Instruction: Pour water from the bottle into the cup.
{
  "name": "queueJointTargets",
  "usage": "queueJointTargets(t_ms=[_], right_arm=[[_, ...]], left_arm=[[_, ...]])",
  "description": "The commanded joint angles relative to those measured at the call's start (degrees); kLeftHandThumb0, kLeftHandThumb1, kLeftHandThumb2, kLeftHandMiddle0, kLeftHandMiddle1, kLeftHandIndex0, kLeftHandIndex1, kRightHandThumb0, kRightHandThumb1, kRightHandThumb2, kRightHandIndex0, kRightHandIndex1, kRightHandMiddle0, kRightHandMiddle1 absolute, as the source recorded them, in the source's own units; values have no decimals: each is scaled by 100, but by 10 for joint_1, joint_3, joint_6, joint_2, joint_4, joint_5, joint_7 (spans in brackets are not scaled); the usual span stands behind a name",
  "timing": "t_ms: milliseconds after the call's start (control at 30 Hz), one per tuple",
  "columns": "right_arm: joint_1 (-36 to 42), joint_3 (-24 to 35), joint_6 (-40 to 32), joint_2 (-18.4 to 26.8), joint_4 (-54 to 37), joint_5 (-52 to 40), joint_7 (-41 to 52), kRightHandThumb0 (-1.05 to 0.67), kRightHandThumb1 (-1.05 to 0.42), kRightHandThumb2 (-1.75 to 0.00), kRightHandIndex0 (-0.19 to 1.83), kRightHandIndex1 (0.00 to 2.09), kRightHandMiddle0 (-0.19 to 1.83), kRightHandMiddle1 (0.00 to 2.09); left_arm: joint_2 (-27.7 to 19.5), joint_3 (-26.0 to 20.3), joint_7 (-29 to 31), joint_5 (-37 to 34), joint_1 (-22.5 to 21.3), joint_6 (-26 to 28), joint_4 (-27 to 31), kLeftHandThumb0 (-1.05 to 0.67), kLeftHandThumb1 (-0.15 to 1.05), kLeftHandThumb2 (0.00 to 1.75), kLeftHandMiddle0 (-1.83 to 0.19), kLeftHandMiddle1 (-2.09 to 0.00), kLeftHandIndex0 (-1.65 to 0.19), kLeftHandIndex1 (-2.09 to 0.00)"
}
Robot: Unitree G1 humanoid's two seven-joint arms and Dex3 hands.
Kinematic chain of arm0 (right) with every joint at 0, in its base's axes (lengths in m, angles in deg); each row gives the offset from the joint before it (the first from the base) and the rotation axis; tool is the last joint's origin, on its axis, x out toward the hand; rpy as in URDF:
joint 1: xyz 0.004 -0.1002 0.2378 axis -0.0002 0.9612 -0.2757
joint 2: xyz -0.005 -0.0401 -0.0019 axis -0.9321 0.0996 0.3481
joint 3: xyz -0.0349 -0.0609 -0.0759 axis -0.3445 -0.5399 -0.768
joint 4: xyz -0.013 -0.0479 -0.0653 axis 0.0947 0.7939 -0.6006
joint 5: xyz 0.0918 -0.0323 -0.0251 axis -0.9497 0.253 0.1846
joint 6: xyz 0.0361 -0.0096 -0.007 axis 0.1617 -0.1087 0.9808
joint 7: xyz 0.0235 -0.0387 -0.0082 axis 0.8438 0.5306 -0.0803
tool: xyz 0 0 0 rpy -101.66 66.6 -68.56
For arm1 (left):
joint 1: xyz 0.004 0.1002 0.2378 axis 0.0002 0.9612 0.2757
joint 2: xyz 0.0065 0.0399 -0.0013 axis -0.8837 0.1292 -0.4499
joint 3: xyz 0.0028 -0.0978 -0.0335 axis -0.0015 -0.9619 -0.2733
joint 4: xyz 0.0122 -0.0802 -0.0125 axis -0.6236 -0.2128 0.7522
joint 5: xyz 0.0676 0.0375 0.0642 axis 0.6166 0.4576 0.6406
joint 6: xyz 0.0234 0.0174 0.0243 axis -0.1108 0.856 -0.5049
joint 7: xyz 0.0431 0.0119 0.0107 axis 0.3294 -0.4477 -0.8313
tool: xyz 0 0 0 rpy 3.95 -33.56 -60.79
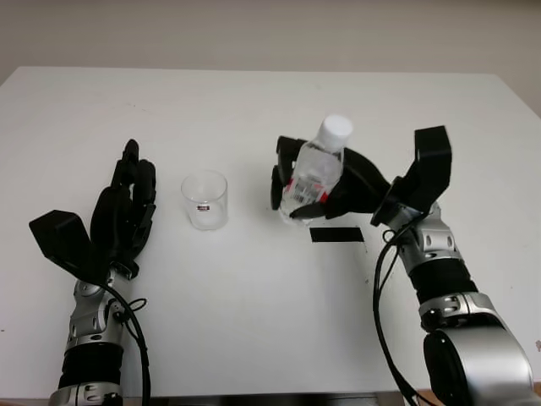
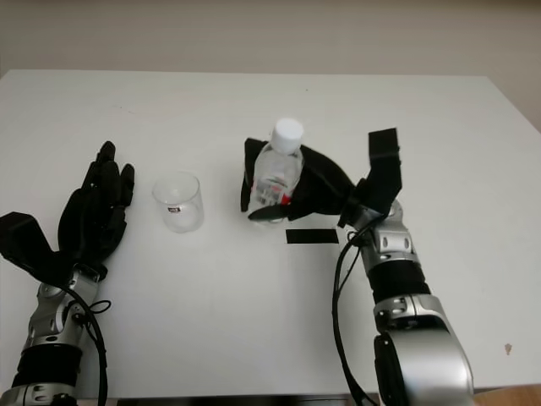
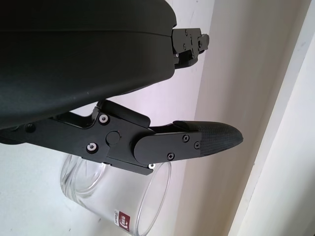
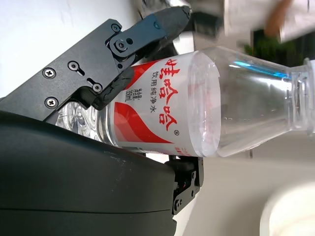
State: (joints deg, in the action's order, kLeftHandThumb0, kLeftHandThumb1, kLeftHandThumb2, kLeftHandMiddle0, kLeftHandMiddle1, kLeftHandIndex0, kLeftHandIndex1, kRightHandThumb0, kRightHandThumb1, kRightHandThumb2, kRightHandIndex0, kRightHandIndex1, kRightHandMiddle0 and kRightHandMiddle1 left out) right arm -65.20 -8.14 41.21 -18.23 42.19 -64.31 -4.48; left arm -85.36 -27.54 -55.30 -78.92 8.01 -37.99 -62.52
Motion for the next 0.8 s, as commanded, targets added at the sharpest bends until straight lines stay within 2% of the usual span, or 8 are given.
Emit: queueJointTargets(t_ms=[0,133,200,233,300,367,500,767], right_arm=[[-6,13,14,-1,-13,9,-48,-21,-93,-42,146,209,123,209],[14,-10,63,-31,-61,120,-279,-18,-92,-46,135,209,115,209],[15,-49,116,-35,-66,211,-380,-12,-95,-42,147,209,121,209],[13,-69,139,-35,-61,255,-425,-11,-94,-40,146,209,121,209],[2,-110,161,-33,-46,336,-504,-13,-96,-29,119,209,104,209],[-16,-146,173,-35,-19,402,-569,-13,-96,-25,113,209,97,209],[-58,-195,171,-46,49,472,-643,-15,-93,-28,121,209,96,209],[-128,-231,179,-66,163,489,-664,-18,-90,-33,133,209,92,209]], left_arm=[[-4,0,1,2,-1,-1,-1,-77,105,47,9,-5,9,-5],[-4,-1,5,0,-1,-5,-4,-76,105,47,10,-5,10,-5],[-3,0,5,1,-2,-4,-4,-76,105,47,10,-5,10,-5],[-3,0,4,1,-2,-3,-3,-76,105,48,10,-5,9,-5],[-3,1,4,2,-2,-2,-2,-76,105,48,9,-6,9,-5],[-1,1,5,-1,-2,-4,-1,-75,105,48,9,-5,9,-5],[1,1,2,-1,-2,-2,2,-75,105,47,10,-5,9,-5],[4,5,-5,3,0,-5,3,-77,105,47,10,-5,10,-5]])
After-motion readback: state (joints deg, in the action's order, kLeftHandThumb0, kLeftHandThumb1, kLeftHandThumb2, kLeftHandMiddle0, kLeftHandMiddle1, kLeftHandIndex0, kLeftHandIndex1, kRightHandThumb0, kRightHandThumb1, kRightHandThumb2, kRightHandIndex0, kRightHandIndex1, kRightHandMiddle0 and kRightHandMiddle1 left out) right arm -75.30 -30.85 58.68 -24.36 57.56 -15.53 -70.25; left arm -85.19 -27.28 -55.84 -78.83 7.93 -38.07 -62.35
